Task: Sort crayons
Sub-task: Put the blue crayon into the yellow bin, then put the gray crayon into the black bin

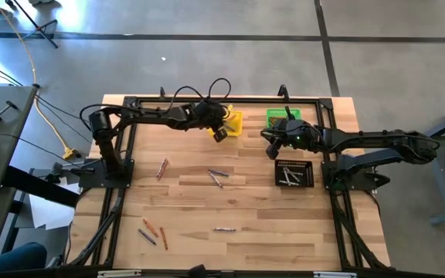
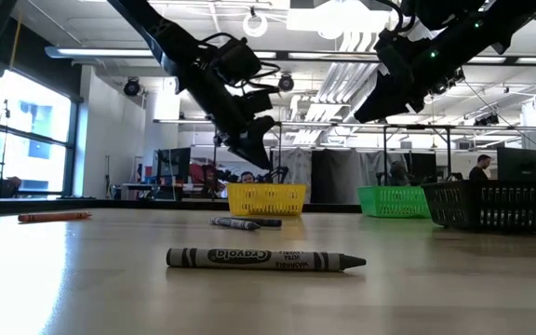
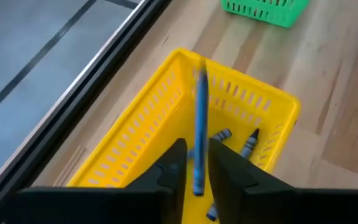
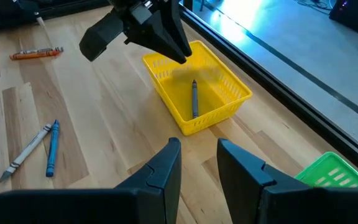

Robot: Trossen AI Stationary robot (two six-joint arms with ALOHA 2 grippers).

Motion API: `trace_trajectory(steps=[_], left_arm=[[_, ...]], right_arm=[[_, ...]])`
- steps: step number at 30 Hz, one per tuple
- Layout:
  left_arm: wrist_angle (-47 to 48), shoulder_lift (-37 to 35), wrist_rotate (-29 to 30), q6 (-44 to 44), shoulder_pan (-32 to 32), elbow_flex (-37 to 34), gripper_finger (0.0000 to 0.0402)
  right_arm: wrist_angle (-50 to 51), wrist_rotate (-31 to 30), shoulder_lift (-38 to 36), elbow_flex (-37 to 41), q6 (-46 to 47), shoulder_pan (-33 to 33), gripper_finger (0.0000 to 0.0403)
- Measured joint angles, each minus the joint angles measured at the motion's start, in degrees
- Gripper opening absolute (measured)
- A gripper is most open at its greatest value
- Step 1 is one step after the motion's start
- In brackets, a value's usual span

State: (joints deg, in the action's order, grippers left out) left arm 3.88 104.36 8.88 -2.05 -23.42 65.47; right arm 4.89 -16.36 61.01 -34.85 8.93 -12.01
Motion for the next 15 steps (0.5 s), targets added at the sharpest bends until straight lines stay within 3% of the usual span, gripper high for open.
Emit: trace_trajectory(steps=[7,15], left_arm=[[-0.7,0.0,-1.1,-0.2,1.1,0.1,0.0090],[3.6,-2.3,-22.7,1.7,6.4,2.5,0.0090]], right_arm=[[0.0,0.0,0.0,0.0,0.0,0.0,0.0099],[0.0,0.0,0.0,0.0,0.0,0.0,0.0099]])
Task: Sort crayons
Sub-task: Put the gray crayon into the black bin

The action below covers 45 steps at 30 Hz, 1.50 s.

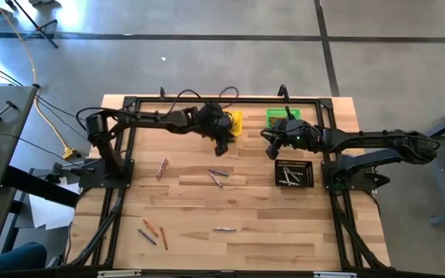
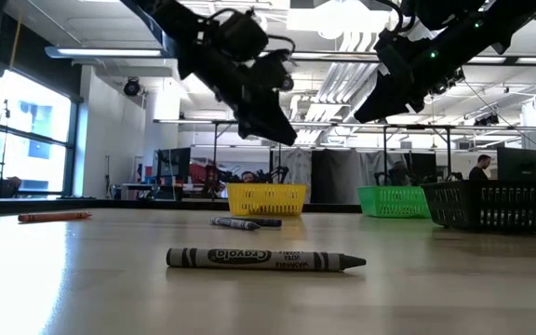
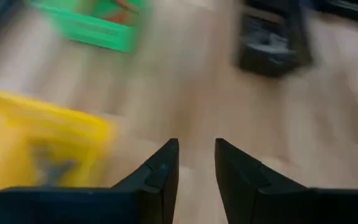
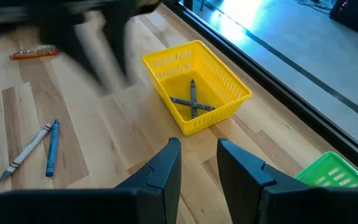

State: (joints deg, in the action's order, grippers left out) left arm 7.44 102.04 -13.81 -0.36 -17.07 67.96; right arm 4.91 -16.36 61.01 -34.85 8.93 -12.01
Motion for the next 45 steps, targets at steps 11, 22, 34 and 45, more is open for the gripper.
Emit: trace_trajectory(steps=[11,22,34,45], left_arm=[[12.9,1.0,10.1,-3.2,12.8,-0.1,0.0086],[21.2,2.1,11.4,-5.3,19.6,-0.1,0.0086],[20.2,6.4,12.2,-8.6,19.7,-0.2,0.0086],[20.3,9.3,11.9,-10.8,18.5,0.0,0.0086]], right_arm=[[0.4,0.0,0.0,0.0,0.0,0.0,0.0099],[0.4,0.0,0.0,0.0,1.5,0.0,0.0099],[1.0,0.0,0.1,0.0,2.8,0.0,0.0099],[1.3,0.0,0.1,0.0,2.8,0.0,0.0099]])
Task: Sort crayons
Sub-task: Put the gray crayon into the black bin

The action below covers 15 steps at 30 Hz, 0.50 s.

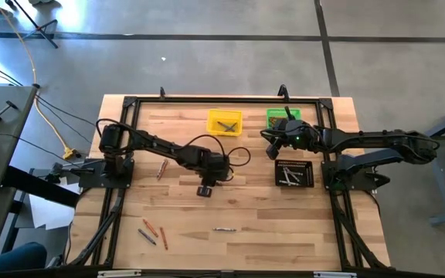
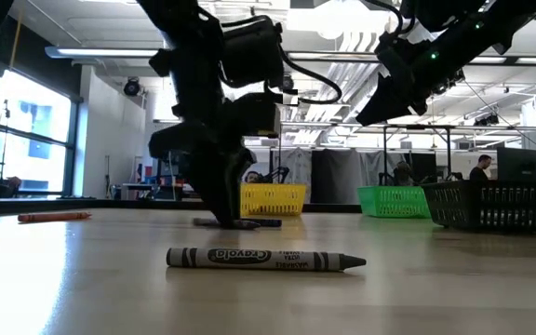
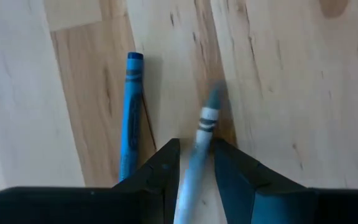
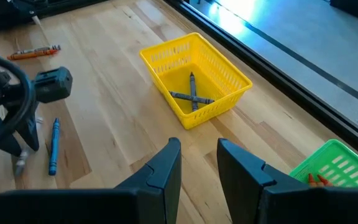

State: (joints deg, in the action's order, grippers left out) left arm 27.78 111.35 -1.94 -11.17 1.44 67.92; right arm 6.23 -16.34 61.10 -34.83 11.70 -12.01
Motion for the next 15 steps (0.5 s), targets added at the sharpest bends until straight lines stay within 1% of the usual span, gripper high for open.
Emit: trace_trajectory(steps=[4,7,10,13,15], left_arm=[[0.3,1.4,-0.1,0.0,-0.3,0.2,0.0085],[1.0,2.0,-0.1,0.0,-0.4,0.2,0.0077],[1.2,2.0,-0.4,0.9,-0.4,0.2,0.0050],[1.9,1.9,-2.6,3.2,-0.5,0.1,0.0012],[2.3,1.9,-3.8,5.1,-0.5,0.1,0.0007]], right_arm=[[0.1,0.0,0.0,0.0,0.0,0.0,0.0099],[0.1,0.0,0.0,0.0,0.0,0.0,0.0099],[0.2,0.0,0.0,0.0,0.0,0.0,0.0099],[0.2,0.0,0.0,0.0,0.0,0.0,0.0099],[0.2,0.0,0.0,0.0,0.0,0.0,0.0099]])
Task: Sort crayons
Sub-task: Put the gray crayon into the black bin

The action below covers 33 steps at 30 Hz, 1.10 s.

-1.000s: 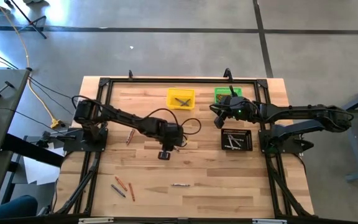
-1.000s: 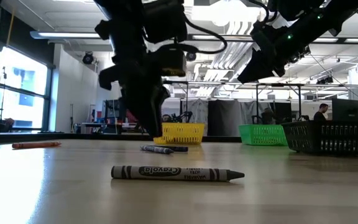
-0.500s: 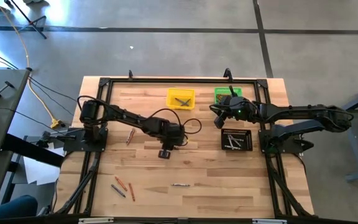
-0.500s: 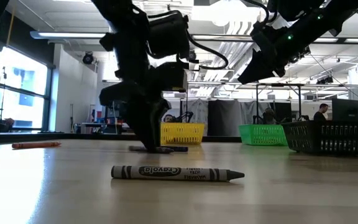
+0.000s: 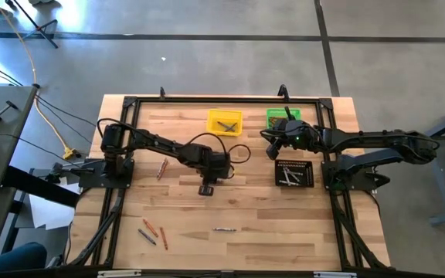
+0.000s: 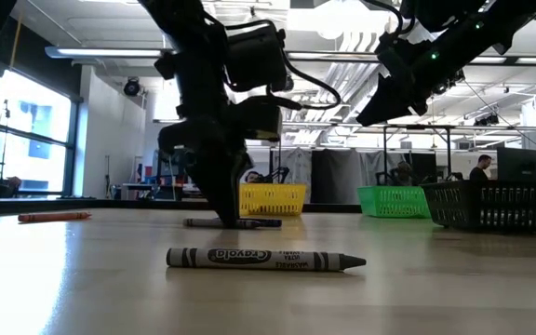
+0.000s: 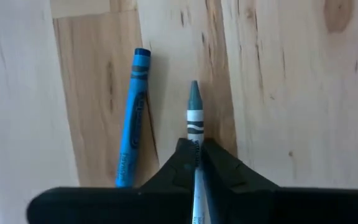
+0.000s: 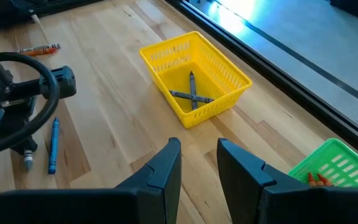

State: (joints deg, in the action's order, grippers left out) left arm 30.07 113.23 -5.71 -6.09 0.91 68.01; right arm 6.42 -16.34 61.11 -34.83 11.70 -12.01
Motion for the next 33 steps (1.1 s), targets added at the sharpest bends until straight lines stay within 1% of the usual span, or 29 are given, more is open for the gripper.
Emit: trace_trajectory(steps=[2,5,9,11,14,16,19,21,22,25,28,30,33], left_arm=[[0.6,-0.2,-1.3,1.0,0.1,0.0,0.0007],[1.7,-1.2,-1.6,2.6,0.5,0.0,0.0002],[5.4,-4.6,-3.1,3.5,0.7,-0.1,0.0001],[4.3,-7.5,-2.7,3.6,0.8,1.4,0.0001],[2.6,-11.9,1.6,4.2,0.6,2.8,0.0001],[0.2,-14.2,5.7,4.6,0.5,3.1,0.0001],[-9.6,-18.5,11.7,5.9,0.5,3.2,0.0000],[-18.7,-20.5,14.5,4.7,0.5,2.1,0.0000],[-22.6,-21.0,14.9,3.2,0.5,1.3,0.0000],[-35.6,-21.6,15.1,-1.8,0.4,-0.6,0.0000],[-43.4,-22.2,15.2,-4.8,-0.1,-2.2,0.0000],[-46.2,-22.0,15.1,-6.1,-0.7,-3.4,0.0000],[-54.8,-21.2,15.3,-6.6,-1.7,-4.9,0.0000]], right_arm=[[0.0,0.0,0.0,0.0,0.0,0.0,0.0099],[0.2,0.0,0.0,0.0,-0.1,0.0,0.0099],[0.2,0.0,0.0,0.0,-0.2,0.0,0.0099],[0.2,0.0,0.0,0.0,-0.2,0.0,0.0099],[0.3,0.0,0.0,0.0,-0.3,0.0,0.0099],[0.1,0.0,0.0,0.0,-0.4,0.0,0.0099],[-1.1,0.0,0.0,0.1,-1.2,0.2,0.0099],[-5.7,-0.1,0.0,1.4,-2.4,0.9,0.0099],[-8.9,0.1,0.0,2.7,-3.3,1.4,0.0099],[-23.7,2.8,0.1,7.6,-7.4,2.8,0.0099],[-37.2,5.2,0.0,11.1,-10.4,3.5,0.0099],[-42.1,7.2,0.0,12.1,-10.5,3.8,0.0099],[-43.5,9.5,0.0,12.3,-10.2,4.4,0.0099]])
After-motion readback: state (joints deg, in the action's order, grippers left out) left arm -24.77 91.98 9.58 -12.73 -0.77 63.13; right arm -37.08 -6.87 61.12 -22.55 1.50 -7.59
